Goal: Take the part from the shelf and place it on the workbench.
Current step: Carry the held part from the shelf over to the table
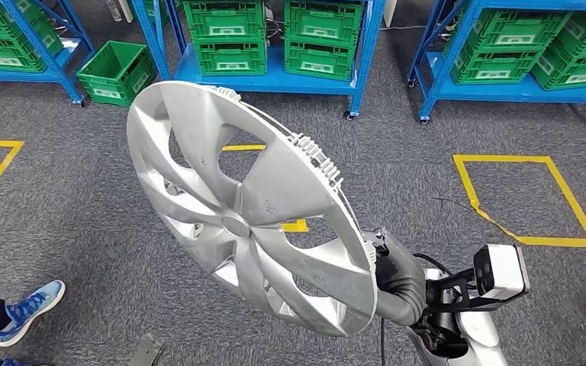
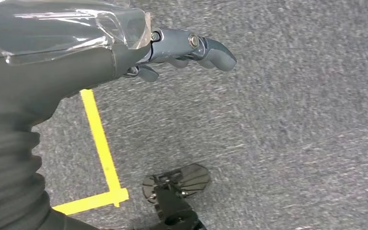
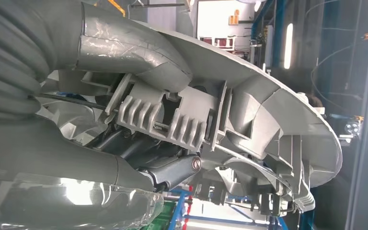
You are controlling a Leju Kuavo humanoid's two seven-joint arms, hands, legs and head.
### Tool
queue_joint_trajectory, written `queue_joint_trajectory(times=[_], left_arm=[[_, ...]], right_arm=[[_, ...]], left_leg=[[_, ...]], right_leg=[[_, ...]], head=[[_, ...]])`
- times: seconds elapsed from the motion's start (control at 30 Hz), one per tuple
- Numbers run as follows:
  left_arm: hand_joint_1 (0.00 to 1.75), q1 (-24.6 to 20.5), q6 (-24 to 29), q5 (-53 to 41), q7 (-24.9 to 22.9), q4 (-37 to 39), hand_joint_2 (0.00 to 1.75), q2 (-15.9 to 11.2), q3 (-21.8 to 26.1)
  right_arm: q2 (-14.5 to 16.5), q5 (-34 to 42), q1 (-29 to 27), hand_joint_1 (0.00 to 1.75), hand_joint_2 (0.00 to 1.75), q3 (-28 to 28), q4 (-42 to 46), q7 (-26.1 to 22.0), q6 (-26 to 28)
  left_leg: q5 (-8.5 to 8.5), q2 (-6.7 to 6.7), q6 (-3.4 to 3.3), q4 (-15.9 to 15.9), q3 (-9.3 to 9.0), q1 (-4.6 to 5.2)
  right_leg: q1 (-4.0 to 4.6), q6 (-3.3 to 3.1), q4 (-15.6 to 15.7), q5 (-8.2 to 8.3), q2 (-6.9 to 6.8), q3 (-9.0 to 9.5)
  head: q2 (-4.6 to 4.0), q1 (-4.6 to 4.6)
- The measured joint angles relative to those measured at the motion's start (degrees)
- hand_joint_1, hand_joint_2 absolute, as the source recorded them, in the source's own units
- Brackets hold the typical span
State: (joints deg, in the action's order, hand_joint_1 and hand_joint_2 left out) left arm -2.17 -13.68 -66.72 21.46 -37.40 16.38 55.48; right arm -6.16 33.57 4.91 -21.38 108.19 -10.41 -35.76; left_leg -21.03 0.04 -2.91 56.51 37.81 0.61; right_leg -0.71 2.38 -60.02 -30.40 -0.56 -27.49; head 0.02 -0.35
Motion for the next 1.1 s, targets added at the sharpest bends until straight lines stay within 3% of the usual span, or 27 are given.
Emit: queue_joint_trajectory(times=[0.03, 0.07, 0.13, 0.17, 0.2, 0.3, 0.33, 0.37, 0.4, 0.43, 0.5, 0.53, 0.63, 0.7, 0.8, 0.83, 0.87, 0.9, 0.97, 1.0, 1.03, 1.1], left_arm=[[0.00, 0.0, 0.0, 0.1, -0.1, 0.0, 1.75, 0.0, -0.1], [0.00, 0.1, 0.0, 0.1, -0.1, 0.0, 1.75, 0.0, -0.2], [0.00, 0.2, 0.0, 0.2, -0.2, 0.1, 1.75, -0.2, -0.4], [0.00, 0.4, 0.0, 0.2, -0.2, 0.1, 1.75, -0.3, -0.4], [0.00, 0.5, 0.0, 0.2, -0.2, 0.1, 1.75, -0.4, -0.4], [0.00, 0.6, 0.4, 0.3, -0.2, 0.3, 1.75, -0.8, -0.5], [0.00, 0.6, 0.5, 0.3, -0.2, 0.4, 1.75, -1.0, -0.5], [0.00, 0.7, 0.7, 0.5, -0.2, 0.5, 1.75, -1.1, -0.5], [0.00, 0.7, 0.9, 0.7, -0.3, 0.6, 1.75, -1.2, -0.5], [0.00, 0.7, 1.0, 0.9, -0.3, 0.6, 1.75, -1.3, -0.5], [0.00, 0.7, 1.2, 1.2, -0.5, 0.4, 1.75, -1.5, -0.5], [0.00, 0.7, 1.2, 1.4, -0.6, 0.4, 1.75, -1.5, -0.5], [0.00, 0.8, 1.1, 1.5, -0.7, 0.1, 1.75, -1.6, -0.5], [0.00, 0.8, 0.8, 1.5, -0.8, 0.0, 1.75, -1.5, -0.5], [0.00, 0.8, 0.4, 1.4, -0.9, -0.1, 1.75, -1.1, -0.5], [0.00, 0.8, 0.3, 1.4, -0.9, 0.0, 1.75, -1.1, -0.5], [0.00, 0.8, 0.2, 1.4, -0.9, 0.0, 1.75, -1.0, -0.6], [0.00, 0.8, 0.2, 1.4, -0.9, 0.1, 1.75, -0.9, -0.6], [0.00, 0.7, 0.2, 1.5, -0.8, 0.1, 1.75, -0.8, -1.0], [0.00, 0.7, 0.1, 1.6, -0.8, 0.1, 1.75, -0.7, -1.2], [0.00, 0.7, 0.1, 1.6, -0.8, 0.1, 1.75, -0.7, -1.5], [0.00, 0.8, 0.1, 1.5, -0.9, 0.1, 1.75, -0.8, -2.0]], right_arm=[[0.0, -0.1, 0.0, 1.75, 1.75, 0.0, -0.1, 0.0, 0.1], [0.0, -0.2, 0.0, 1.75, 1.75, 0.0, -0.2, -0.1, 0.3], [0.0, -0.5, 0.0, 1.75, 1.75, -0.1, -0.4, -0.3, 0.9], [0.0, -0.6, -0.1, 1.75, 1.75, -0.2, -0.5, -0.5, 1.1], [0.1, -0.8, -0.1, 1.75, 1.75, -0.2, -0.6, -0.7, 1.3], [0.1, -1.5, -0.2, 1.75, 1.75, -0.3, -0.7, -1.2, 1.4], [0.0, -1.9, -0.4, 1.75, 1.75, -0.3, -0.7, -1.5, 1.5], [0.0, -2.3, -0.6, 1.75, 1.75, -0.4, -0.7, -1.9, 1.5], [-0.1, -2.7, -0.8, 1.75, 1.75, -0.4, -0.7, -2.2, 1.5], [-0.1, -3.1, -1.0, 1.75, 1.75, -0.4, -0.7, -2.4, 1.5], [-0.2, -3.5, -1.1, 1.75, 1.75, -0.4, -0.7, -2.7, 1.6], [-0.2, -3.6, -1.1, 1.75, 1.75, -0.4, -0.7, -2.7, 1.6], [-0.2, -3.8, -1.1, 1.75, 1.75, -0.4, -0.7, -2.6, 1.8], [-0.2, -3.8, -1.1, 1.75, 1.75, -0.4, -0.7, -2.6, 1.9], [-0.2, -4.4, -1.5, 1.75, 1.75, -0.2, -0.7, -2.6, 2.1], [-0.3, -4.8, -1.9, 1.75, 1.75, -0.2, -0.7, -2.8, 2.3], [-0.3, -5.2, -2.2, 1.75, 1.75, -0.1, -0.6, -2.9, 2.4], [-0.4, -5.6, -2.4, 1.75, 1.75, 0.0, -0.6, -3.0, 2.5], [-0.5, -6.2, -2.9, 1.75, 1.75, 0.2, -0.3, -3.3, 2.9], [-0.6, -6.6, -3.1, 1.75, 1.75, 0.2, -0.1, -3.5, 3.1], [-0.7, -6.9, -3.4, 1.75, 1.75, 0.3, 0.1, -3.7, 3.3], [-0.8, -7.3, -3.8, 1.75, 1.75, 0.5, 0.4, -4.3, 3.4]], left_leg=[[0.58, 0.02, 0.26, 0.0, 0.25, 0.03], [1.06, 0.06, 0.55, 0.0, 0.37, 0.01], [1.60, 0.06, 1.22, 0.0, 0.64, -0.21], [0.76, 0.01, 1.61, 0.6, 0.98, -0.35], [-1.11, -0.06, 2.05, 2.3, 1.55, -0.52], [-8.22, -0.10, 3.20, 11.6, 3.91, -1.18], [-8.79, -0.09, 3.43, 14.1, 4.16, -1.32], [-8.32, -0.07, 3.55, 14.7, 3.57, -1.44], [-7.17, -0.05, 3.54, 13.6, 2.15, -1.53], [-5.84, -0.01, 3.35, 10.3, -0.20, -1.58], [-5.00, 0.15, 2.60, 4.0, -4.24, -1.35], [-5.08, 0.22, 2.19, 2.0, -5.30, -1.10], [-5.01, 0.18, 1.17, 0.4, -5.49, -0.82], [-4.31, -0.03, 0.29, -0.6, -5.55, -1.15], [-3.58, -0.74, -0.24, -1.0, -4.96, -1.24], [-3.39, -1.14, -0.18, -1.0, -4.70, -1.23], [-3.22, -1.61, -0.08, -0.9, -4.46, -1.24], [-3.09, -2.11, 0.06, -0.7, -4.27, -1.27], [-2.98, -3.28, 0.46, 0.0, -3.78, -1.40], [-2.97, -3.84, 0.79, 0.4, -3.40, -1.34], [-2.92, -4.33, 1.15, 0.8, -2.98, -1.30], [-2.64, -5.02, 1.91, 1.1, -2.30, -1.23]], right_leg=[[0.32, -0.67, 3.9, -0.88, -0.06, 2.50], [0.60, -1.05, 6.0, -1.49, -0.11, 3.70], [0.48, -1.63, 6.5, -1.00, -0.12, 3.13], [0.31, -2.06, 6.5, -0.59, -0.15, 2.82], [0.09, -2.53, 6.5, -0.09, -0.19, 2.45], [0.02, -3.03, 6.3, 1.04, -0.30, 1.25], [0.03, -2.97, 6.1, 1.30, -0.31, 0.81], [0.04, -2.90, 5.7, 1.49, -0.32, 0.36], [0.03, -2.83, 5.3, 1.59, -0.32, -0.04], [0.04, -2.81, 5.0, 1.62, -0.34, -0.33], [0.15, -2.56, 4.5, 1.74, -0.42, -0.92], [0.22, -2.33, 4.4, 1.88, -0.47, -1.21], [0.35, -1.40, 4.3, 2.21, -0.63, -1.89], [0.34, -1.30, 2.0, 0.78, -0.41, -3.24], [0.04, -1.71, -8.9, -3.94, 0.09, -8.39], [-0.11, -1.52, -11.8, -4.87, 0.16, -9.74], [-0.32, -1.10, -12.9, -4.99, 0.21, -10.15], [-0.56, -0.53, -11.4, -4.17, 0.27, -9.30], [-1.19, 0.64, -3.6, -1.23, 1.23, -5.27], [-1.30, 0.85, 0.0, -0.04, 1.90, -3.57], [-1.30, 0.79, 2.2, 0.71, 2.44, -2.53], [-0.89, 0.07, 2.8, 1.13, 2.49, -2.53]], head=[[0.00, -0.05], [0.00, -0.03], [0.00, 0.00], [0.00, 0.01], [0.00, -0.07], [0.00, -0.22], [0.00, -0.23], [0.00, -0.25], [0.00, -0.26], [0.00, -0.26], [0.00, -0.22], [0.00, -0.23], [0.00, -0.26], [0.00, -0.18], [0.00, -0.14], [0.00, -0.15], [0.00, -0.15], [0.00, -0.14], [0.00, -0.14], [0.00, -0.13], [0.00, -0.15], [0.00, -0.20]])
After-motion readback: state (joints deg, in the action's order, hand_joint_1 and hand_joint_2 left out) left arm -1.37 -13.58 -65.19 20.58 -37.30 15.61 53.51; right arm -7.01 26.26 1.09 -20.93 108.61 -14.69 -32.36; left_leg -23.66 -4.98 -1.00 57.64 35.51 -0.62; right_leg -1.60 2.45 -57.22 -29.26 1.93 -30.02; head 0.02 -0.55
